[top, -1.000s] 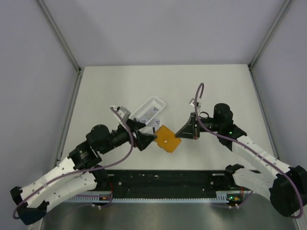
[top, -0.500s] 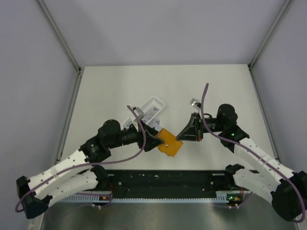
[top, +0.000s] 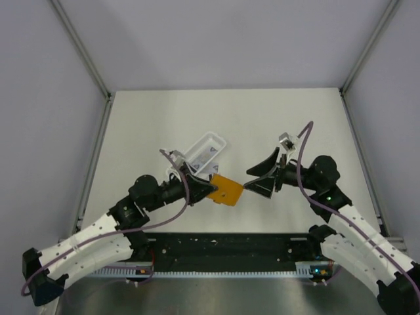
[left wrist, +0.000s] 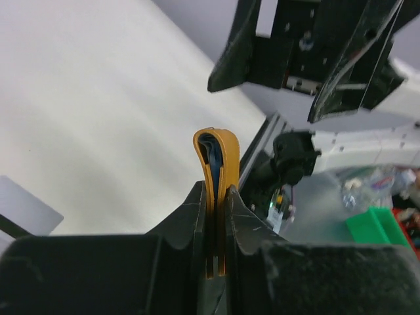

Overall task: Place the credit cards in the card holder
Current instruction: Pick up the card holder from the center of the board, then open the card holder at the center of the board.

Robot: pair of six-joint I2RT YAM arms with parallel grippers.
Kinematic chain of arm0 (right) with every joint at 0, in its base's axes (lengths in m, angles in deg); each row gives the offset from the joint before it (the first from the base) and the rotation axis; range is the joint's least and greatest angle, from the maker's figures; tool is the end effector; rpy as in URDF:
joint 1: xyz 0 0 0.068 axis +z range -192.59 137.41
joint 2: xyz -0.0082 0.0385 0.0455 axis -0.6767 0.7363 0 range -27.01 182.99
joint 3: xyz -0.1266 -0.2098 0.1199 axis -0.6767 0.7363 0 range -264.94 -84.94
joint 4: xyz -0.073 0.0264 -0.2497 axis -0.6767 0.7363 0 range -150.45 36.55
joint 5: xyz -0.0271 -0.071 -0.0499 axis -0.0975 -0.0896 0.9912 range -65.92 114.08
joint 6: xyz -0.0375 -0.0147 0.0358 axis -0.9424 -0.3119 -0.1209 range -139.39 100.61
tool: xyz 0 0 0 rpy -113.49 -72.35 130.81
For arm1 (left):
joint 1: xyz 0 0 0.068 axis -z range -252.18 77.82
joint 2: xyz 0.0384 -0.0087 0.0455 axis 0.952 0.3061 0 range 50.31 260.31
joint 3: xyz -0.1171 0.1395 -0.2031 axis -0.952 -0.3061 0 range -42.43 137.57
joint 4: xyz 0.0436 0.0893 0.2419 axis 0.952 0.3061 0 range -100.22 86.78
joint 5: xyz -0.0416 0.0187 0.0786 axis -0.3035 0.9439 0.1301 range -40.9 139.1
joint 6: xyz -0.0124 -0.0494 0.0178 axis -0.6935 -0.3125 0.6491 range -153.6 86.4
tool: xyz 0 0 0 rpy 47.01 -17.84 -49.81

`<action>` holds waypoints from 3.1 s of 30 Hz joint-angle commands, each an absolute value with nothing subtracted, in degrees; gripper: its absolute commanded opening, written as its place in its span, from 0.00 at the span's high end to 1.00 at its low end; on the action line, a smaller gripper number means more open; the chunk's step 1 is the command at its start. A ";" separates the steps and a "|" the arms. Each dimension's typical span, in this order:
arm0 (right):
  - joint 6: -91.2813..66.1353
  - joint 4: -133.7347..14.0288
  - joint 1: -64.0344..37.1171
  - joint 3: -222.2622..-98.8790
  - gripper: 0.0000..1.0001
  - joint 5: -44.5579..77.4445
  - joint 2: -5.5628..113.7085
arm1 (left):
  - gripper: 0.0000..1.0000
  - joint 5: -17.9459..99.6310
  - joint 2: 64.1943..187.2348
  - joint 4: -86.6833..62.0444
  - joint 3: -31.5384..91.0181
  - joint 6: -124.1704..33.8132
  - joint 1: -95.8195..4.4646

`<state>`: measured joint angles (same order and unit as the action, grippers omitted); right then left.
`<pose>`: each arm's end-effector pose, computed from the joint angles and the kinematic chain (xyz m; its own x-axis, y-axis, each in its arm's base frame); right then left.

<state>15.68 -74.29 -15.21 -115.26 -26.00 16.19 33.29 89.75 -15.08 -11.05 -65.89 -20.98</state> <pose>0.1443 0.1055 0.2998 -0.5485 0.1311 -0.8258 -0.8075 0.1733 0.5638 0.1023 -0.1426 0.3003 -0.5212 -0.1722 -0.8359 0.7593 0.3537 -0.5463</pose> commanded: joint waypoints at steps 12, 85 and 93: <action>34.57 -103.33 -8.23 -104.36 0.05 -7.82 15.61 | 1.00 48.49 84.40 -49.06 -22.83 -88.09 -20.85; 17.06 -54.00 -5.32 -126.18 0.35 10.80 14.92 | 1.00 64.60 90.73 -7.66 -3.14 -62.26 -14.20; 27.19 -60.54 -2.07 -124.22 0.30 14.24 18.95 | 1.00 92.87 104.62 -12.15 1.16 -55.04 2.70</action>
<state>21.82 -55.41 -4.22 -122.04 9.36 17.02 75.82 99.08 -6.86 -2.27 -58.44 -1.57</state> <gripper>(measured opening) 0.696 0.124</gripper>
